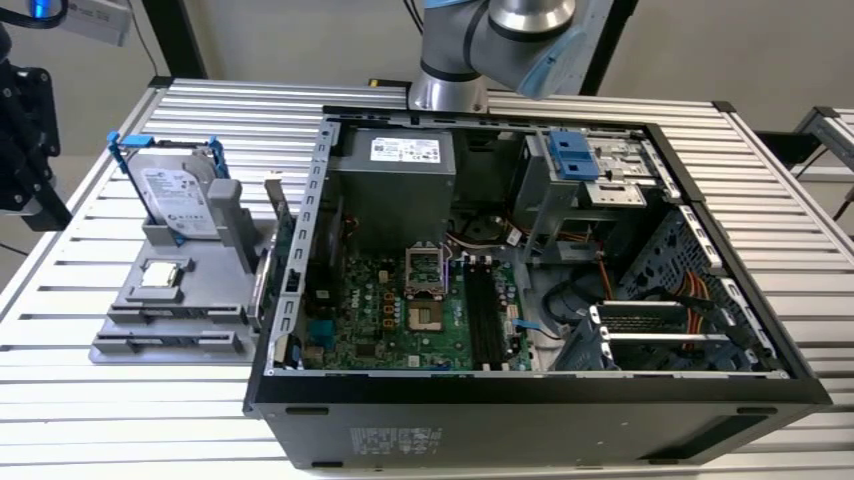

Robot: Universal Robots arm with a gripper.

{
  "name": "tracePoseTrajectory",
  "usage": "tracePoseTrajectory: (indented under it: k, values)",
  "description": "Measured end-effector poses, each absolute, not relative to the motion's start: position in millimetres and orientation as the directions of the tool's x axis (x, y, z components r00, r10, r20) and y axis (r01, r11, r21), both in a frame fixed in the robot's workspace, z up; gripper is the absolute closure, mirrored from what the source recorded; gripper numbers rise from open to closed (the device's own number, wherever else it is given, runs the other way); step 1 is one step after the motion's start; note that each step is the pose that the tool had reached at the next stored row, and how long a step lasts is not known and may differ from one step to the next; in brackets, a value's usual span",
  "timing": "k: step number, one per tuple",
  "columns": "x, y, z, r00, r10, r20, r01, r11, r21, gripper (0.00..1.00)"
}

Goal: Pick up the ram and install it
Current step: 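Pick up the ram and move it above insertion slot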

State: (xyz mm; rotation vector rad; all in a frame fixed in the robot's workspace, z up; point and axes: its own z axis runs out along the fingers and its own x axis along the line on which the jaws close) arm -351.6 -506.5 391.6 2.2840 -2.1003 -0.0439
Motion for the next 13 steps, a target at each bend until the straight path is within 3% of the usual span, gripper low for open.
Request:
tracePoseTrajectory:
  k: [13]
  values:
    - [-351.5,-504.6,391.2,0.087,-0.996,0.01,-0.996,-0.087,-0.005,1.0]
